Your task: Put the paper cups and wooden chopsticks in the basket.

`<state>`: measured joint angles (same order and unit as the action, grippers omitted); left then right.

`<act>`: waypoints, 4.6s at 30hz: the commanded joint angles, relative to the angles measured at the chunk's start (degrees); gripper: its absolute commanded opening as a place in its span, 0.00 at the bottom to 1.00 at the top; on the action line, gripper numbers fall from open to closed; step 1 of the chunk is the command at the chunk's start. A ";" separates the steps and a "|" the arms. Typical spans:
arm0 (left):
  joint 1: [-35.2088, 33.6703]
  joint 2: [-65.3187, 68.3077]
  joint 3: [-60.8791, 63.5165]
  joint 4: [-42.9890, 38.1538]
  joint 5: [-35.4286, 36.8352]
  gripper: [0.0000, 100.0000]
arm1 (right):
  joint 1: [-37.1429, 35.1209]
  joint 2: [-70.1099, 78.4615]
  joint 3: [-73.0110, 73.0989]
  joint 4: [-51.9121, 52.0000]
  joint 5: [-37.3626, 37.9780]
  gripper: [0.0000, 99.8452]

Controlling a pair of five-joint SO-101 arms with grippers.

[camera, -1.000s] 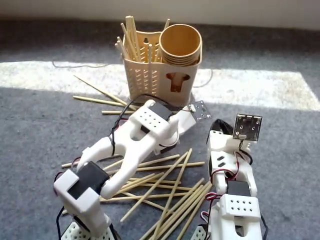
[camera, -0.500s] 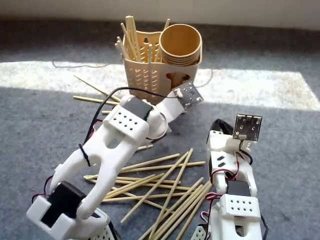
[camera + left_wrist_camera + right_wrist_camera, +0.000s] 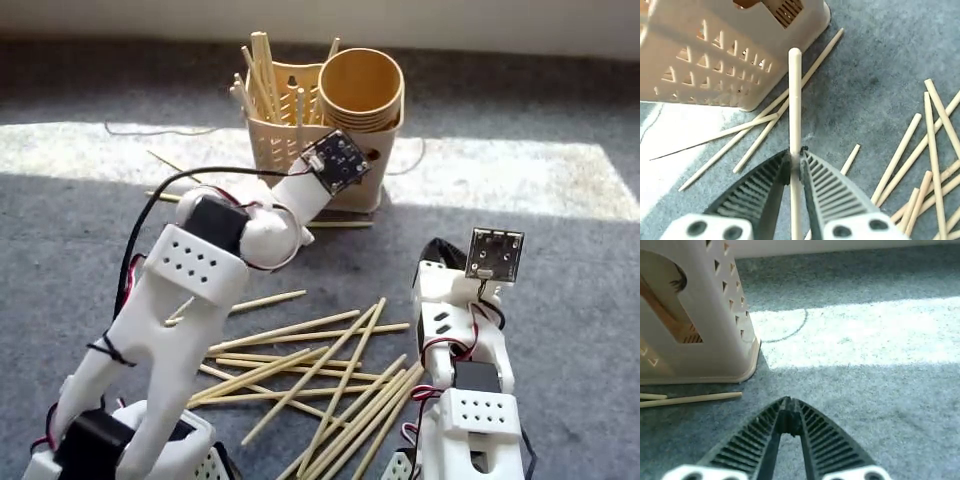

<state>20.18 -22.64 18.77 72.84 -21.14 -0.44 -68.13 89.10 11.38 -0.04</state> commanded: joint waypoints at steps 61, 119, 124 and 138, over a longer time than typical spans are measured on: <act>-11.47 -6.37 -16.40 -46.24 32.88 0.01 | -1.10 -0.57 -0.31 -1.71 1.85 0.01; -12.70 12.53 -23.69 -49.67 32.97 0.01 | -1.89 -0.57 -0.31 -1.71 2.20 0.01; -12.79 16.48 -23.60 -49.49 32.97 0.01 | -1.89 -0.57 -0.31 -1.71 2.20 0.01; -12.79 22.46 -24.22 -42.46 32.97 0.06 | -1.89 -0.57 -0.31 -1.80 2.20 0.01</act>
<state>7.96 0.75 -4.26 26.95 11.30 -1.76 -68.13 89.10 11.38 1.54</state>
